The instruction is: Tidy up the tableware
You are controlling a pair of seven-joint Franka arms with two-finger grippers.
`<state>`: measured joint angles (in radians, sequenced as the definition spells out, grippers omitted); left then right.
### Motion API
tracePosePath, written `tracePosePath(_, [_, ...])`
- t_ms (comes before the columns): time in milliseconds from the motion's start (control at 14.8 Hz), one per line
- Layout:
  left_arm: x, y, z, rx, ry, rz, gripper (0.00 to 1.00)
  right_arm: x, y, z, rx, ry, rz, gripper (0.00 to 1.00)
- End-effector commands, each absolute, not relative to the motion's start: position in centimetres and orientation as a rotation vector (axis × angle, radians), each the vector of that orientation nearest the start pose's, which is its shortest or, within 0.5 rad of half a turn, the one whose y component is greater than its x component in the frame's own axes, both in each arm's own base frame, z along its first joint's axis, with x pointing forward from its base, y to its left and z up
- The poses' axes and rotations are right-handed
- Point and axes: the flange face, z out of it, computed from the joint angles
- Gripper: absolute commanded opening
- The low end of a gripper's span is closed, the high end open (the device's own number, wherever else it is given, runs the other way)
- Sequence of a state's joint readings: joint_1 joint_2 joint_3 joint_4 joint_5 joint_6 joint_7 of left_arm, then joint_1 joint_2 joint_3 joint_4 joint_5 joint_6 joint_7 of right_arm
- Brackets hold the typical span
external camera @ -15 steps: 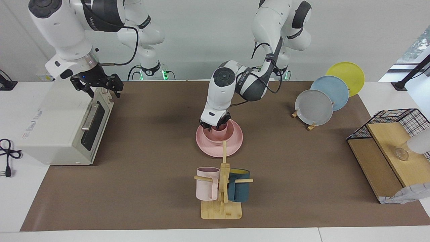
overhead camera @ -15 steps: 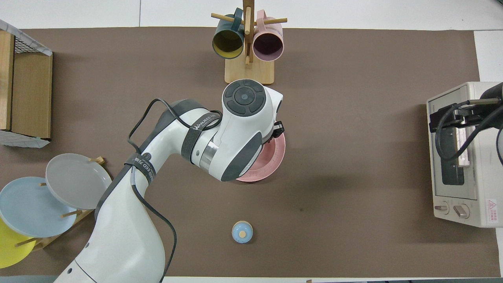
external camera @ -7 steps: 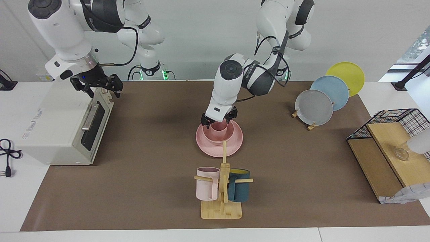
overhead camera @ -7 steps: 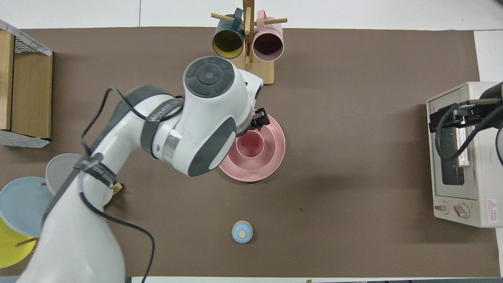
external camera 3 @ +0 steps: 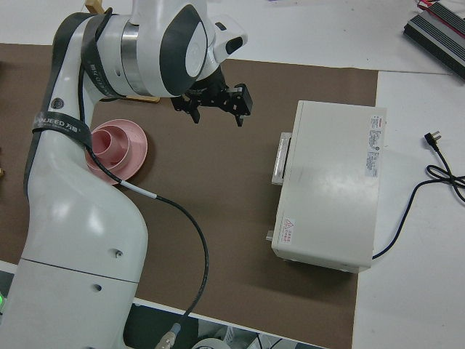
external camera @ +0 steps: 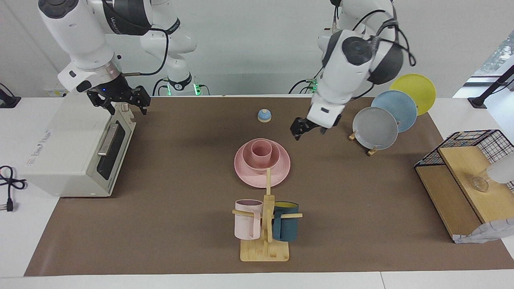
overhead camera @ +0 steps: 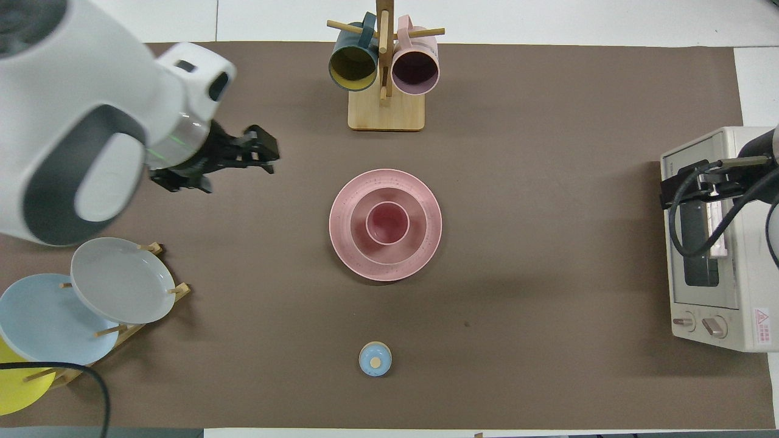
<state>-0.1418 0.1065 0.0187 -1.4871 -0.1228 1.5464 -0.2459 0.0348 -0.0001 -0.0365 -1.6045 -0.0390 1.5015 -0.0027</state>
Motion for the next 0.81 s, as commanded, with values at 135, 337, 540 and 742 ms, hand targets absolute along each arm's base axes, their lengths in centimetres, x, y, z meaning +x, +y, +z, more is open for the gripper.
tracePosePath(135, [55.1, -4.9, 59.1, -3.199, -0.066, 0.103, 1.00, 54.5, -0.3, 60.6, -3.159, -0.038, 0.158, 1.00])
tracePosePath(337, [54.2, -5.2, 59.5, -3.167, -0.032, 0.075, 1.00, 54.5, -0.7, 60.4, -3.156, -0.026, 0.170, 1.00])
tracePosePath(540, [53.9, -4.7, 62.2, -3.111, -0.015, 0.062, 1.00, 54.7, -1.1, 61.3, -3.159, -0.018, 0.132, 1.00])
tracePosePath(742, [52.6, -4.7, 63.3, -3.102, -0.013, 0.128, 1.00, 54.6, -1.0, 61.3, -3.158, -0.023, 0.139, 1.00])
